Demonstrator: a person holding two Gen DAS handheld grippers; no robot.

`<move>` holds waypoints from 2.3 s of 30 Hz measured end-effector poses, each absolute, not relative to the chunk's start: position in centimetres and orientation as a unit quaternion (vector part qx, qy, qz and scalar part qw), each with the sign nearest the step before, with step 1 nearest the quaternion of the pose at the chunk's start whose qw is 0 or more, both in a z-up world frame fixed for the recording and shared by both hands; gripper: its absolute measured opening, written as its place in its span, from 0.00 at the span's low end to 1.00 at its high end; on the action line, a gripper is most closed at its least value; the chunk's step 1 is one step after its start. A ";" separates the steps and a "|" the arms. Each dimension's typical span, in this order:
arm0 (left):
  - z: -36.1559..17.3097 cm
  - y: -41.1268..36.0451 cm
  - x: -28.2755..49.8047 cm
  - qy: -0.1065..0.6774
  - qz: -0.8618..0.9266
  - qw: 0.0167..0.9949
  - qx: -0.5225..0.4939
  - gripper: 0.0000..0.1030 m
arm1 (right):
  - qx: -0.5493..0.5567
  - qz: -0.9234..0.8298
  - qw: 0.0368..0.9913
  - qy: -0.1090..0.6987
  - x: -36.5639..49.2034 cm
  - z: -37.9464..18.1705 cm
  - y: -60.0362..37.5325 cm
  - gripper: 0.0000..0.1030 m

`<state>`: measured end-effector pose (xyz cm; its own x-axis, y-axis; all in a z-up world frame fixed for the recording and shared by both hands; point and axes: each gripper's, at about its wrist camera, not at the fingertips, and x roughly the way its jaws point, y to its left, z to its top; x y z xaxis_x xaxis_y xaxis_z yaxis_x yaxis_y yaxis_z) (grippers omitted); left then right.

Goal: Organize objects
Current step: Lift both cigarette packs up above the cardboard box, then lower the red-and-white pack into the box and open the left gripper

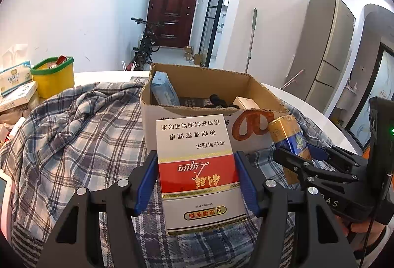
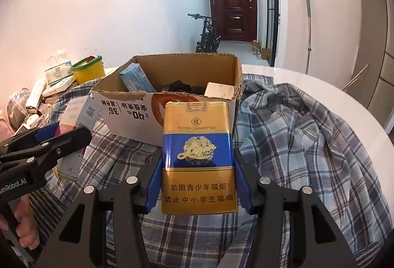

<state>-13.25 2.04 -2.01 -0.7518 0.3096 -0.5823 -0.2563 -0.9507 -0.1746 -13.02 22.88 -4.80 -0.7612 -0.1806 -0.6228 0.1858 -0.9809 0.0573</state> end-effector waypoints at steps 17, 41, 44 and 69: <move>2.4 2.9 -10.9 -0.012 0.960 0.149 -0.236 0.62 | 0.263 -0.960 0.097 -0.003 -11.9 1.8 22.7 0.49; 17.7 1.9 -12.5 -0.020 0.989 0.126 -0.071 0.62 | 0.094 -0.990 0.050 -0.096 -15.2 15.1 25.8 0.49; 16.4 1.7 -14.4 -0.013 0.989 0.115 -0.093 0.62 | 0.133 -0.987 0.049 -0.076 -17.4 13.0 25.4 0.49; 3.7 4.1 -24.6 -0.033 0.953 0.142 -0.265 0.62 | 0.247 -0.967 0.054 -0.028 -22.5 4.7 24.6 0.50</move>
